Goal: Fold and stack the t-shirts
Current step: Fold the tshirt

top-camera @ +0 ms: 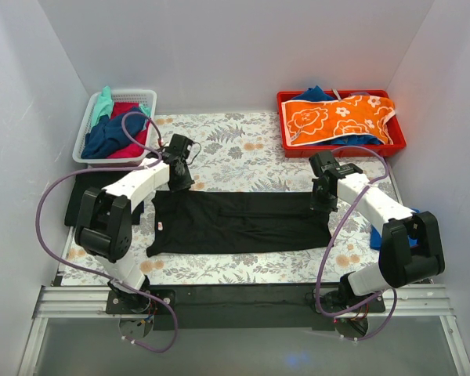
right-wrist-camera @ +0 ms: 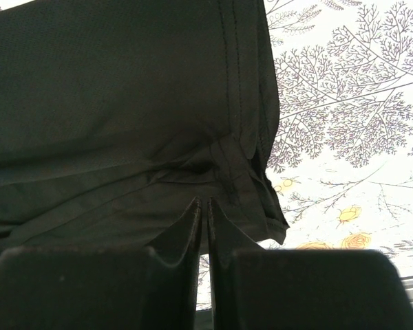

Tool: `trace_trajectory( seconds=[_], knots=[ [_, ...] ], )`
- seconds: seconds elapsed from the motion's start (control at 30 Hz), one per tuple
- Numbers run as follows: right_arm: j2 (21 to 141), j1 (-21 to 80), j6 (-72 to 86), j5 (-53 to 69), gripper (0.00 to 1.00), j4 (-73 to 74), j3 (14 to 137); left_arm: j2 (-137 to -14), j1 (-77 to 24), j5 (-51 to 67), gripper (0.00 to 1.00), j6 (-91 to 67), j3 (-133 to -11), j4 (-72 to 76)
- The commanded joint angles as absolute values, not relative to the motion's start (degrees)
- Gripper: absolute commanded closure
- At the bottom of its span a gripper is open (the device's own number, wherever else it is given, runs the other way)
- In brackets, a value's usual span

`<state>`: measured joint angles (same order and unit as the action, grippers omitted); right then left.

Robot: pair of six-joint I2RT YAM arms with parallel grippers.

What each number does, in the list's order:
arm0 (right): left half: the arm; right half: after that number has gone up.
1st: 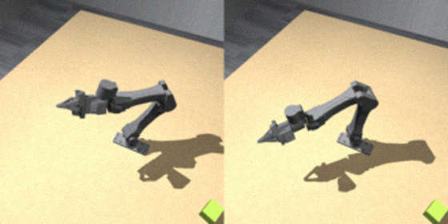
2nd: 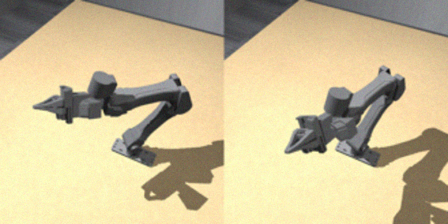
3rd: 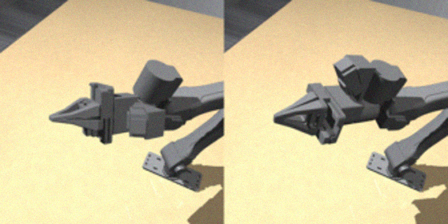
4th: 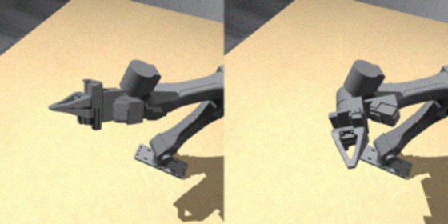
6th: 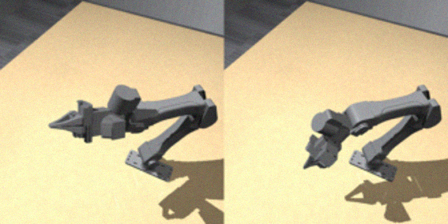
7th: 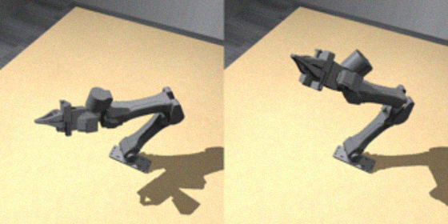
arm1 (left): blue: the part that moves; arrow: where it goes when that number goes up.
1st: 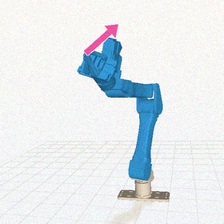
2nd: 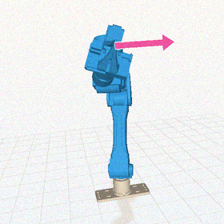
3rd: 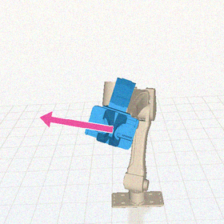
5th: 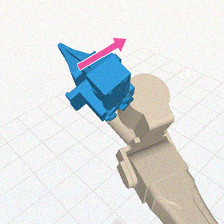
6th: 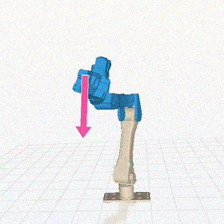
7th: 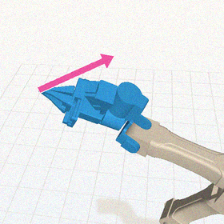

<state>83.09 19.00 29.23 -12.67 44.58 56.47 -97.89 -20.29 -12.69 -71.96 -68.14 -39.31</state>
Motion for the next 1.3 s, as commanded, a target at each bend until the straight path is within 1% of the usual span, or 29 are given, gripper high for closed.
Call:
trace_trajectory(
  seconds=[0.0, 0.13, 0.3, 0.33, 0.4, 0.43, 0.57, 0.73, 0.87, 1.0, 1.1, 1.27],
  knots=[
    [82.88, 19.77, 30.32, -12.74, 0.89, 43.77, 56.78, -92.11, -19.95, -15.64, 1.0, -72.16, -72.77, -41.22],
    [82.97, 20.21, 30.5, -12.74, 0.89, 43.86, 56.69, -92.02, -19.95, -16.17, 1.0, -71.98, -73.65, -41.31],
    [83.06, 20.48, 30.41, -12.66, 0.89, 43.77, 56.69, -95.79, -19.95, -17.49, 0.99, -71.98, -74.09, -41.22],
    [82.97, 20.57, 30.5, -12.66, 0.89, 43.77, 56.78, -96.41, -19.95, -18.01, 0.85, -72.16, -74.0, -41.39],
    [83.06, 20.57, 30.32, -12.66, 0.89, 43.86, 56.86, -98.08, -19.95, -20.73, 0.7, -73.2, -74.44, -43.32],
    [83.06, 20.65, 30.15, -12.4, 0.89, 43.77, 56.87, -98.17, -19.95, -21.44, 0.6, -73.56, -74.44, -43.85],
    [83.5, 20.74, 29.36, -12.22, 0.88, 43.77, 56.95, -94.14, -19.95, -23.9, 0.44, -75.23, -72.16, -44.03],
    [84.11, 20.74, 27.69, -11.52, 0.85, 43.16, 58.36, -88.6, -19.95, -20.31, 0.42, -77.07, -70.14, -46.31],
    [85.51, 20.83, 25.76, -9.76, 0.85, 42.81, 59.24, -83.43, -20.21, -15.22, 0.43, -80.49, -64.97, -49.13],
    [87.1, 20.83, 25.23, -8.88, 0.85, 42.63, 59.15, -80.78, -20.48, -11.26, 0.43, -84.54, -60.13, -51.06],
    [88.15, 20.83, 24.87, -8.79, 0.85, 42.36, 58.45, -80.94, -20.74, -10.11, 0.43, -87.26, -57.84, -52.29],
    [91.23, 20.65, 26.19, -12.12, 0.85, 42.01, 56.34, -84.37, -20.74, -10.9, 0.44, -90.7, -56.43, -54.05]
  ],
)
